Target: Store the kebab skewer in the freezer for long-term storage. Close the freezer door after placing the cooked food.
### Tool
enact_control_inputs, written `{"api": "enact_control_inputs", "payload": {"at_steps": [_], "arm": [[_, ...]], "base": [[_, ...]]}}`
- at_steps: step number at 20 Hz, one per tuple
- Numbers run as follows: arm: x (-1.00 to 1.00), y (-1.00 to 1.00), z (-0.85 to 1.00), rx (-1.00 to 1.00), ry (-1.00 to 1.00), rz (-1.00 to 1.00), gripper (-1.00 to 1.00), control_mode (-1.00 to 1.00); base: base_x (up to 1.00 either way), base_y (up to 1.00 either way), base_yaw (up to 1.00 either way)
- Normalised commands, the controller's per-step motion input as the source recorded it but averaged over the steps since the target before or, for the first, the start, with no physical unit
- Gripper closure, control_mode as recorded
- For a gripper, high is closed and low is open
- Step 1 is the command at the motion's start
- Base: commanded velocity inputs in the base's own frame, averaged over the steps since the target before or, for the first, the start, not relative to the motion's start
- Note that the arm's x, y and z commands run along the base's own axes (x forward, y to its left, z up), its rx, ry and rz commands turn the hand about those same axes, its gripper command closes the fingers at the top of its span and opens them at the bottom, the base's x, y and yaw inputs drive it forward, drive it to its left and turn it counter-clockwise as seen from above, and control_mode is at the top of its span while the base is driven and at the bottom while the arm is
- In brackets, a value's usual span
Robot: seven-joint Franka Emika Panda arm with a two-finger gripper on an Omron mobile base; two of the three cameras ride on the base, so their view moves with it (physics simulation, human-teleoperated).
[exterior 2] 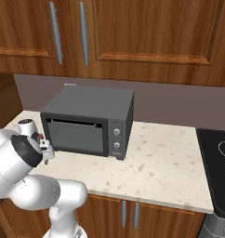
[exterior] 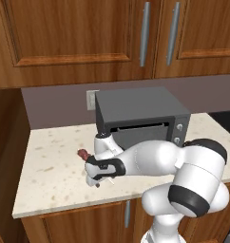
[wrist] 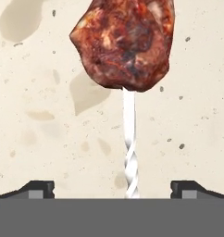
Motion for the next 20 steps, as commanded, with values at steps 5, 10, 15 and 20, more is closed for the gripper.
{"api": "enact_control_inputs", "payload": {"at_steps": [5, 10, 15, 20], "arm": [[0.00, 0.00, -0.03, 0.00, 0.00, 0.00, 1.00, -1.00], [0.00, 0.00, 0.00, 0.00, 0.00, 0.00, 1.00, -1.00], [0.02, 0.02, 0.00, 0.00, 0.00, 0.00, 1.00, -1.00], [-0.03, 0.15, 0.13, -0.01, -0.02, 0.00, 1.00, -1.00]], "base": [[0.00, 0.00, 0.00], [0.00, 0.00, 0.00], [0.00, 0.00, 0.00], [0.00, 0.00, 0.00]]}}
